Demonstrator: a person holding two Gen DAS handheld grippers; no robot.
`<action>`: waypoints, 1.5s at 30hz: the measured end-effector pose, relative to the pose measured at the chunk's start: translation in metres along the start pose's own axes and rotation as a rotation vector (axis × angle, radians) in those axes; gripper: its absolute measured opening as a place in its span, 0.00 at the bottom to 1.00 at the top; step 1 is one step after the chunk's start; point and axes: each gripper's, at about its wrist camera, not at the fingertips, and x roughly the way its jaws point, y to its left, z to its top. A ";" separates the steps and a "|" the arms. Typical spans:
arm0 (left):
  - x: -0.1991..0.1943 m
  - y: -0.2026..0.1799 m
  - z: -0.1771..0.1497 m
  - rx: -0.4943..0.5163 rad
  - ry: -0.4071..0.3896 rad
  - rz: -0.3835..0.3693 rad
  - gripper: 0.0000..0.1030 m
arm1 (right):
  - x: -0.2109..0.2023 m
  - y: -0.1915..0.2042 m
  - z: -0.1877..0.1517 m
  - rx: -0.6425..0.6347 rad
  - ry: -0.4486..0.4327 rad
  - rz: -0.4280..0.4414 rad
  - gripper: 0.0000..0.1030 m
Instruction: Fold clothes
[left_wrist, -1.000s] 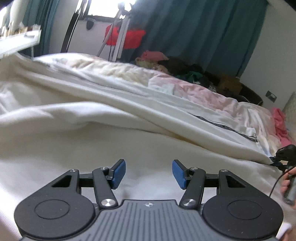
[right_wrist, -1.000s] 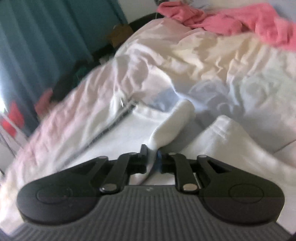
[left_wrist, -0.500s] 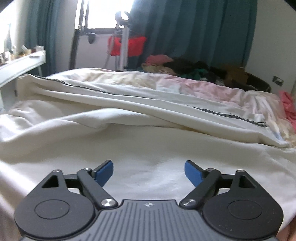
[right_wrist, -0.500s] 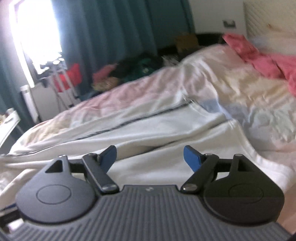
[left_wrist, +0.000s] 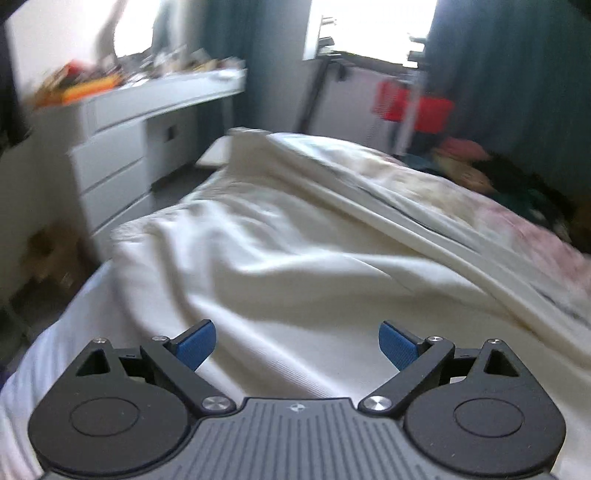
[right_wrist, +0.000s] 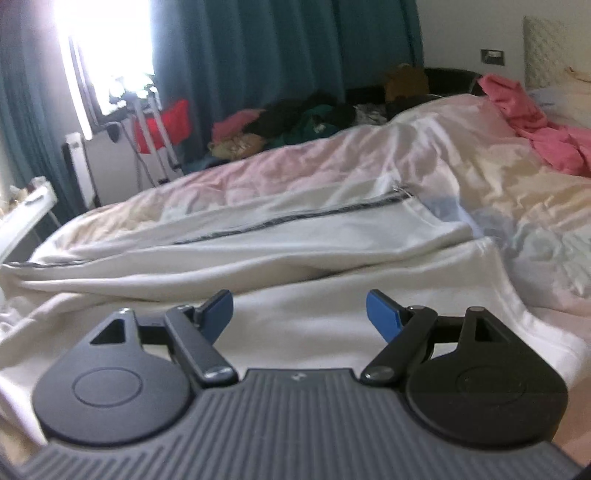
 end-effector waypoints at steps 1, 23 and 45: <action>0.002 0.008 0.006 -0.012 0.001 0.025 0.93 | 0.001 0.000 -0.001 0.000 0.007 0.001 0.79; 0.036 0.094 0.015 -0.312 0.083 -0.049 0.85 | 0.009 -0.022 0.001 0.121 0.052 -0.012 0.79; 0.044 0.120 0.003 -0.506 0.144 -0.140 0.52 | 0.011 -0.065 -0.008 0.410 0.096 -0.040 0.79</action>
